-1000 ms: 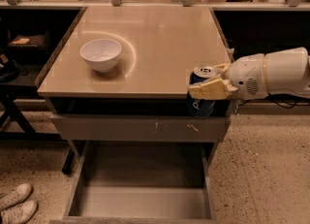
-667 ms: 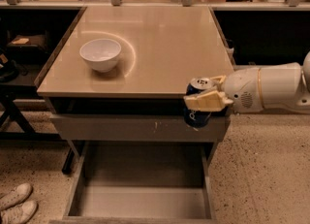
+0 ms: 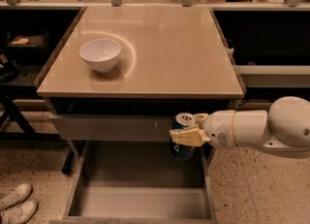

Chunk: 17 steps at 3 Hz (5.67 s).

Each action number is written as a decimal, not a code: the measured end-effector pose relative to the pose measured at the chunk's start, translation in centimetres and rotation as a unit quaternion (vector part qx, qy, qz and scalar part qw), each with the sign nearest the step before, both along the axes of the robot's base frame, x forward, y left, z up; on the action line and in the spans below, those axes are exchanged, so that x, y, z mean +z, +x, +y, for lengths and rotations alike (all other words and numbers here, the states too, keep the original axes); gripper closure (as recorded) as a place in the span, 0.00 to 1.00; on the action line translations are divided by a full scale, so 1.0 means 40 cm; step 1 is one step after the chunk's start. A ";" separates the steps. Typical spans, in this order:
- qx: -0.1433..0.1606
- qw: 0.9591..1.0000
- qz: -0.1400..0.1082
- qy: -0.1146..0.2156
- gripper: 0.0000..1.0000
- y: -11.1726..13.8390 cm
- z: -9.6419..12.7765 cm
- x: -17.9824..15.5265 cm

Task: Place pepsi can into middle drawer

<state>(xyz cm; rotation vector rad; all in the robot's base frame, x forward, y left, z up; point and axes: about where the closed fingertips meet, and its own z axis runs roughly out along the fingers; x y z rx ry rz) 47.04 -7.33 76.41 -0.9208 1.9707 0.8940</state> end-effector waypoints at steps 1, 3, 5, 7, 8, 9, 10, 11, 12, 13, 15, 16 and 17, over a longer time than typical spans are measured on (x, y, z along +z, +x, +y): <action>0.000 1.000 0.000 0.000 1.00 0.000 0.000 0.000; -0.009 0.999 0.004 0.036 1.00 -0.009 0.044 -0.062; -0.048 0.995 0.005 0.092 1.00 0.029 0.141 -0.242; -0.069 0.993 0.002 0.094 1.00 0.031 0.157 -0.286; -0.103 0.991 -0.011 0.091 1.00 0.029 0.190 -0.379; -0.146 0.986 -0.022 0.075 1.00 0.052 0.189 -0.462; -0.165 0.984 -0.021 0.068 1.00 0.069 0.174 -0.478; -0.165 0.984 -0.021 0.068 1.00 0.069 0.174 -0.478; -0.170 0.983 -0.012 0.074 1.00 0.060 0.200 -0.509; -0.177 0.982 -0.015 0.072 1.00 0.055 0.255 -0.573; -0.214 0.974 0.009 0.077 1.00 0.066 0.290 -0.696; -0.214 0.974 0.011 0.077 1.00 0.064 0.292 -0.701; -0.232 0.970 0.010 0.067 1.00 0.078 0.289 -0.741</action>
Offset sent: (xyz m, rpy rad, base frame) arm -0.0014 0.0186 -0.0304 0.0910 0.0069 -0.0306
